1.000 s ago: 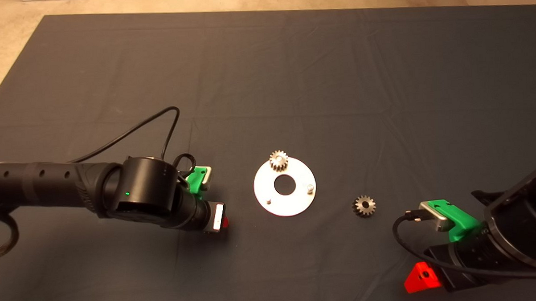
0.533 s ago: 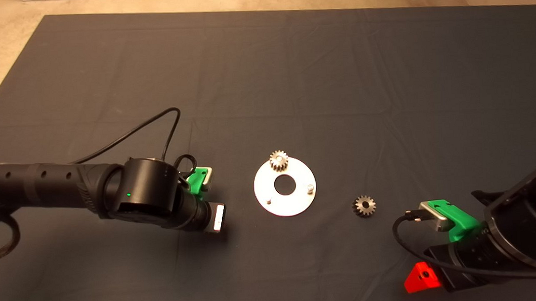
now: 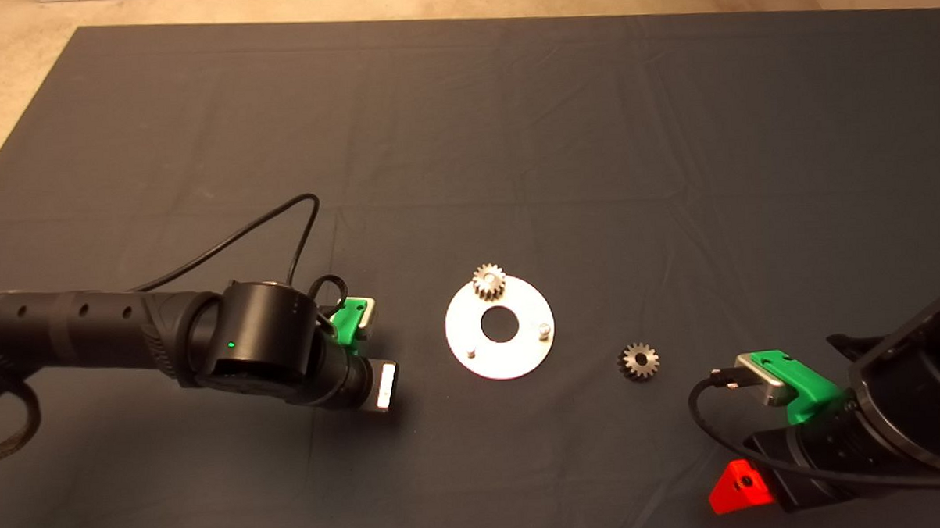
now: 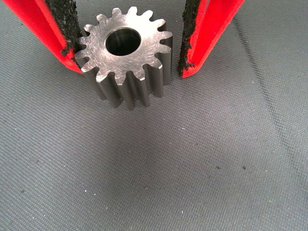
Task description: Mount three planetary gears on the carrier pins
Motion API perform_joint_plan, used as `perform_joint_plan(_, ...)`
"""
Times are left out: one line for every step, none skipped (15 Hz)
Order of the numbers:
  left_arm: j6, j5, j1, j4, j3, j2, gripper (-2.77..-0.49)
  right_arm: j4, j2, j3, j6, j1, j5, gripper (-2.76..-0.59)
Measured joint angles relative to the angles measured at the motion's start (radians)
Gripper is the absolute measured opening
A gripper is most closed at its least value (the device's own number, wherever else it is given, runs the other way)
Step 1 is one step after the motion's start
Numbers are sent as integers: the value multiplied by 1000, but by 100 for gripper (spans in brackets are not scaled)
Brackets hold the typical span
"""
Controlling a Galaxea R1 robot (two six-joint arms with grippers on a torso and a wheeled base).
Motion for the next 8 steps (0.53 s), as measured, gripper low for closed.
perform_joint_plan(0, 0, 0, 0, 0, 0, -204, 0, 0, 0, 0, 0, 0, -61)
perform_joint_plan(0, -2, 0, 0, 0, 0, -214, 0, 0, 0, 0, 0, 0, -61)
perform_joint_plan(1, -2, 0, 0, 0, 0, -216, 0, 0, 0, 0, 0, 0, -60)
perform_joint_plan(1, -2, 0, 0, 0, 0, -216, 0, 0, 0, 0, 0, 0, -61)
perform_joint_plan(1, -2, 0, 0, 0, 0, -220, 0, 0, 0, 0, 0, 0, -61)
perform_joint_plan(1, -2, 0, 0, 0, 0, -220, 0, 0, 0, 0, 0, 0, -60)
perform_joint_plan(1, -2, 0, 0, 0, 0, -220, 0, 0, 0, 0, 0, 0, -61)
perform_joint_plan(1, -2, 0, 0, 0, 0, -224, 0, 0, 0, 0, 0, 0, -61)
